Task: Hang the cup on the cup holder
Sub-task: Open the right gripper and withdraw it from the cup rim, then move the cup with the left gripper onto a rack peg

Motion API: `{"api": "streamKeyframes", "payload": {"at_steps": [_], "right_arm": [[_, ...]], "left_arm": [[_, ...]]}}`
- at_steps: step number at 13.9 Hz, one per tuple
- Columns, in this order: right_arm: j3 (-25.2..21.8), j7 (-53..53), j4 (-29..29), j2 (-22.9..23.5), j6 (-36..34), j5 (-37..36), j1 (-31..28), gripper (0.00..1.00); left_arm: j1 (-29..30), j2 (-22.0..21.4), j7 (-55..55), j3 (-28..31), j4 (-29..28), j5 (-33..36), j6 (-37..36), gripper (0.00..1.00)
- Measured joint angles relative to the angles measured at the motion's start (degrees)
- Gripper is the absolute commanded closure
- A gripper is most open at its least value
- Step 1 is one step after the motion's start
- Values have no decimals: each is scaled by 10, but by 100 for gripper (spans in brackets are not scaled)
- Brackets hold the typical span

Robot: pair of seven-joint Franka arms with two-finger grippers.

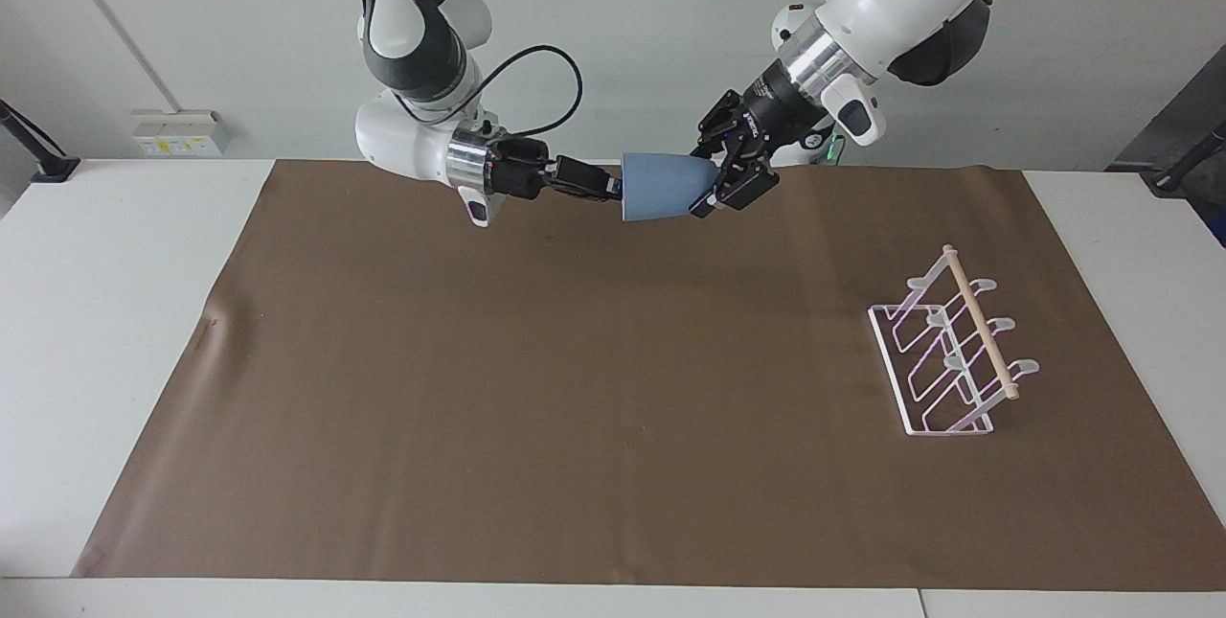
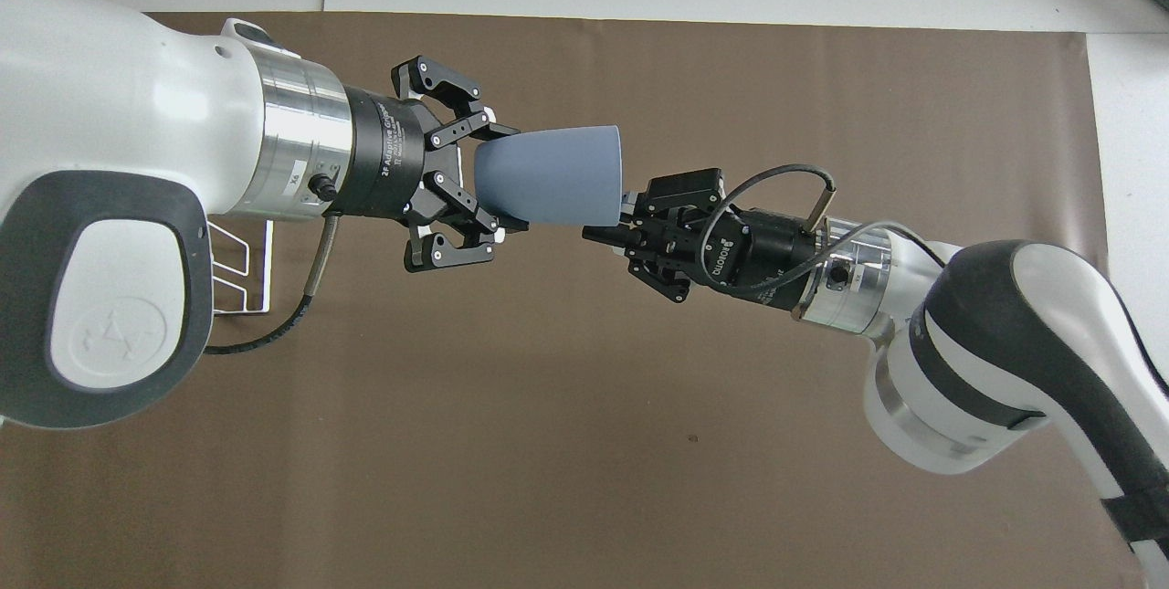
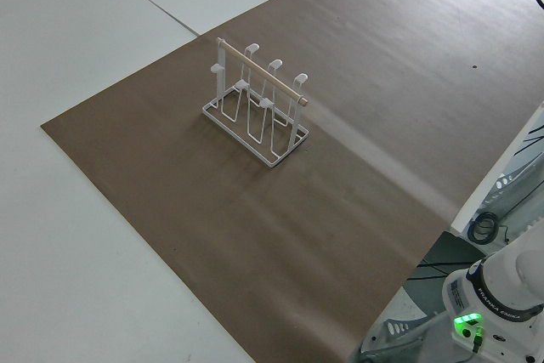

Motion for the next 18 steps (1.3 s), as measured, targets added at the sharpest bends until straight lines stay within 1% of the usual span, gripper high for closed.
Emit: {"api": "streamKeyframes", "payload": {"at_steps": [3,5,7,10,12,14,18], "right_arm": [[0,0,0,0,1,0,0,0],[-1,0,1,0,3,-13,-1,0],[-2,0,8,0,4,-60,-9,0],[-3,0,20,0,4,-127,-25,0],[-4,0,31,0,4,-199,-36,0],[-4,0,46,1,4,-287,-49,0],[-6,1,78,8,4,-511,-74,0]], "left_arm": [[0,0,-2,0,0,0,2,100],[0,0,-2,0,0,0,2,100],[0,0,-2,0,-1,4,2,100],[2,0,-1,4,-3,63,2,100],[3,0,18,10,-6,97,3,100],[13,-1,62,13,-16,113,3,100],[35,-18,160,15,-60,192,6,100]]}}
